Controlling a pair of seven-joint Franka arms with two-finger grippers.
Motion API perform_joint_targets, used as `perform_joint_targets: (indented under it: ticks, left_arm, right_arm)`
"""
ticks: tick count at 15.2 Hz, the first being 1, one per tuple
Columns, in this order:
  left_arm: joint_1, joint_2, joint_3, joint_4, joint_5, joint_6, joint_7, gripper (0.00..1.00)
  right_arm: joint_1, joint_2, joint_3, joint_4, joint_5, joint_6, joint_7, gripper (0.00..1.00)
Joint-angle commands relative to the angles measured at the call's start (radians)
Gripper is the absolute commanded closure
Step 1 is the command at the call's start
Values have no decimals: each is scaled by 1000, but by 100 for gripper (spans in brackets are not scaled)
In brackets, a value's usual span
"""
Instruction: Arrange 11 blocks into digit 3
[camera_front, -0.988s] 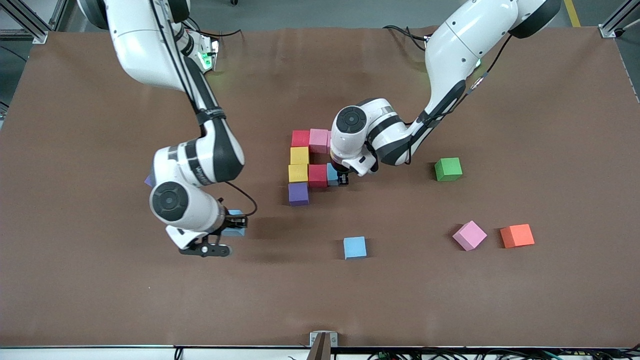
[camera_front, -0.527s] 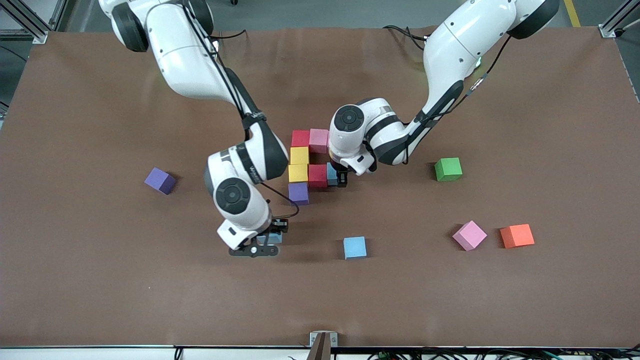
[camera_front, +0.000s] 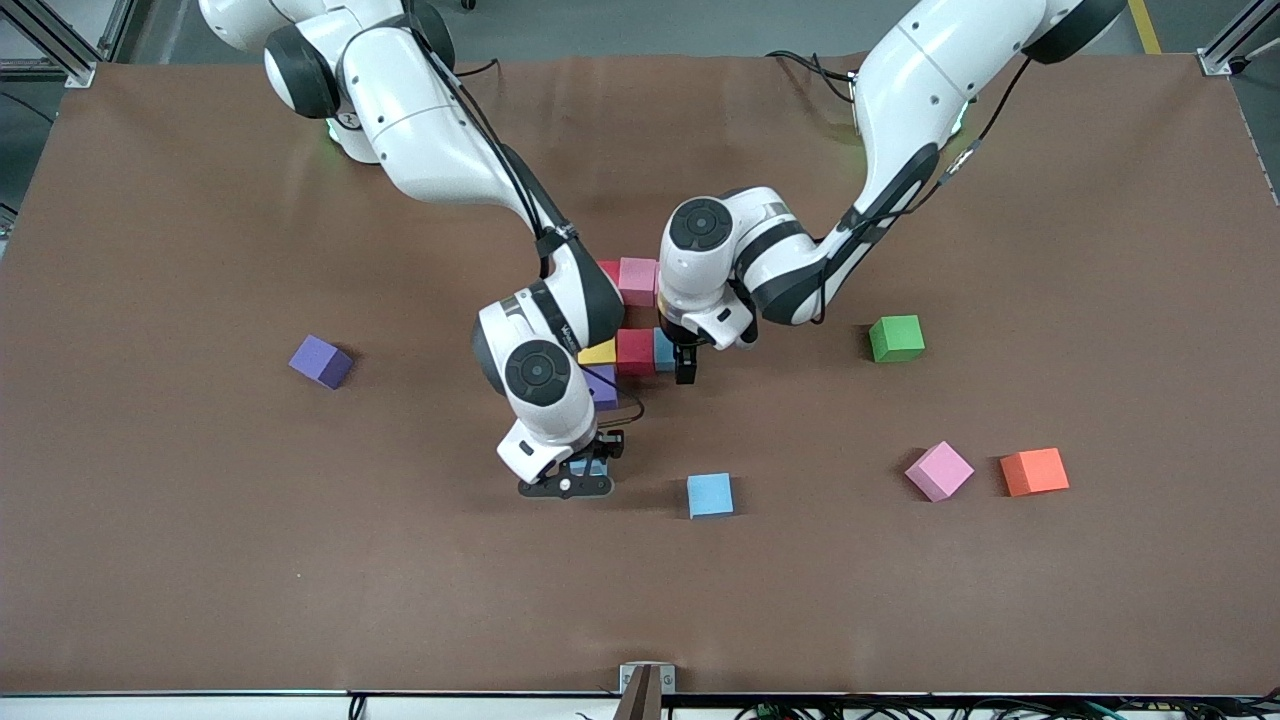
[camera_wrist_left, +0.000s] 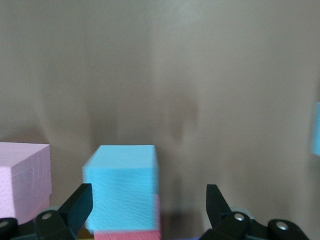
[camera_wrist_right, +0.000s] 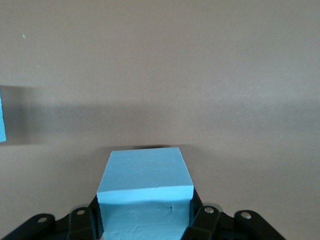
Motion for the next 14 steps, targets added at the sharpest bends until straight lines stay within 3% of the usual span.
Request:
perform_joint_targets:
  ticks: [1, 8, 14]
  left_arm:
    - [5, -107, -10, -26, -4, -78, -14, 0]
    - [66, -154, -18, 17, -24, -101, 79, 0]
    - [152, -141, -18, 60, -29, -111, 390, 0]
  right_arm:
    - [3, 19, -1, 23, -2, -14, 17, 75]
    - [3, 23, 40, 23, 0, -94, 14, 75]
    - [4, 37, 51, 24, 0, -90, 39, 75]
